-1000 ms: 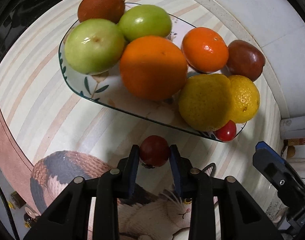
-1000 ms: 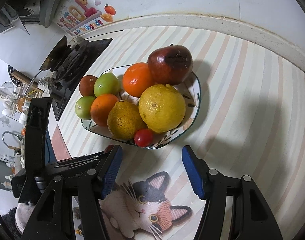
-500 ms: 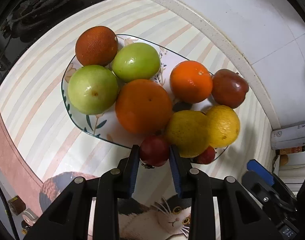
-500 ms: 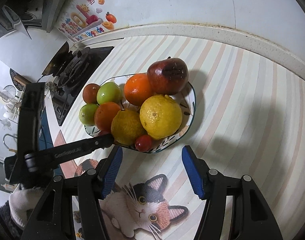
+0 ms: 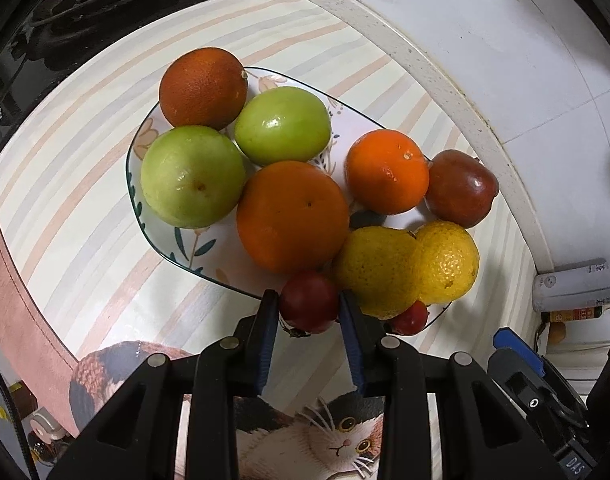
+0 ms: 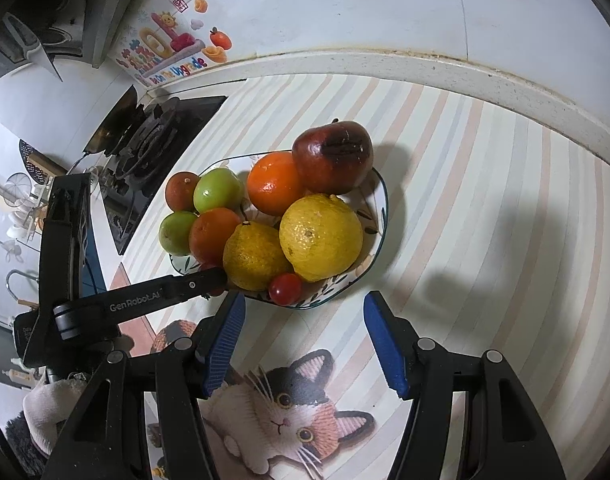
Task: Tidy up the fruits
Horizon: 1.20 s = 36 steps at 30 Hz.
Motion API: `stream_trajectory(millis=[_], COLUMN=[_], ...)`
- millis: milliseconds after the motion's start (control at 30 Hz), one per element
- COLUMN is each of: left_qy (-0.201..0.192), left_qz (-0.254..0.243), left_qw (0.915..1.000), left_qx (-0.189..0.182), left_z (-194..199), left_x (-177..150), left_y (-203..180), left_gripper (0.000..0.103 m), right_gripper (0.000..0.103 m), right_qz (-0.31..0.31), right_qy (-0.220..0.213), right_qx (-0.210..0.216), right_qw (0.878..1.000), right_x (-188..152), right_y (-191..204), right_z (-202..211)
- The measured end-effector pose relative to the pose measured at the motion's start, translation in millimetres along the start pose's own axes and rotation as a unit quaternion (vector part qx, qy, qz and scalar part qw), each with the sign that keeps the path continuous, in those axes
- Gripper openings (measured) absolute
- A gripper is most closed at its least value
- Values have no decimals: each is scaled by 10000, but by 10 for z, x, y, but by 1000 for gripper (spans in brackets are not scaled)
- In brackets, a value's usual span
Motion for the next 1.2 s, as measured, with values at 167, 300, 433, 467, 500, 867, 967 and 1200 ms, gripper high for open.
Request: stream_trajectory(millis=[167, 300, 433, 467, 500, 867, 967, 1200], left_qy=[-134, -337, -555, -631, -712, -1592, -1789, -2190], left_qz=[-24, -45, -143, -171, -199, -471, -670, -884], left_qw=[9999, 9990, 9949, 9931, 9911, 9710, 9663, 9601], left_qx=[100, 302, 834, 970, 1105, 1720, 1725, 1496], left_z=[118, 294, 518, 580, 651, 1797, 2126, 2838], left_x=[17, 30, -5, -17, -40, -453, -585, -1070], left_y=[-12, 2, 65, 82, 93, 0, -115, -347], left_gripper=[46, 81, 81, 81, 81, 81, 81, 81], right_gripper=[79, 90, 94, 94, 94, 94, 94, 95], right_qz=[37, 117, 363, 409, 458, 727, 745, 888], right_qy=[-30, -56, -139, -158, -188, -469, -596, -1076], right_qx=[-212, -617, -1057, -1127, -1200, -1256, -1210, -1204], right_qw=[9998, 9980, 9936, 9927, 9915, 9883, 9881, 9829], right_x=[39, 78, 96, 96, 99, -180, -348, -774], right_y=[-33, -92, -100, -96, -86, 223, 345, 656], right_z=[50, 103, 203, 238, 281, 1110, 1480, 2428])
Point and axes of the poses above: each gripper's, at about its wrist camera, not at the fingertips, and z roughly against the way its jaws point, y to its left, x to its top, the point moved 10 cm from there along -z, roughly the way its jaws point, and after that the axes turned 4 degrees about -z, right-handed, at the moved point
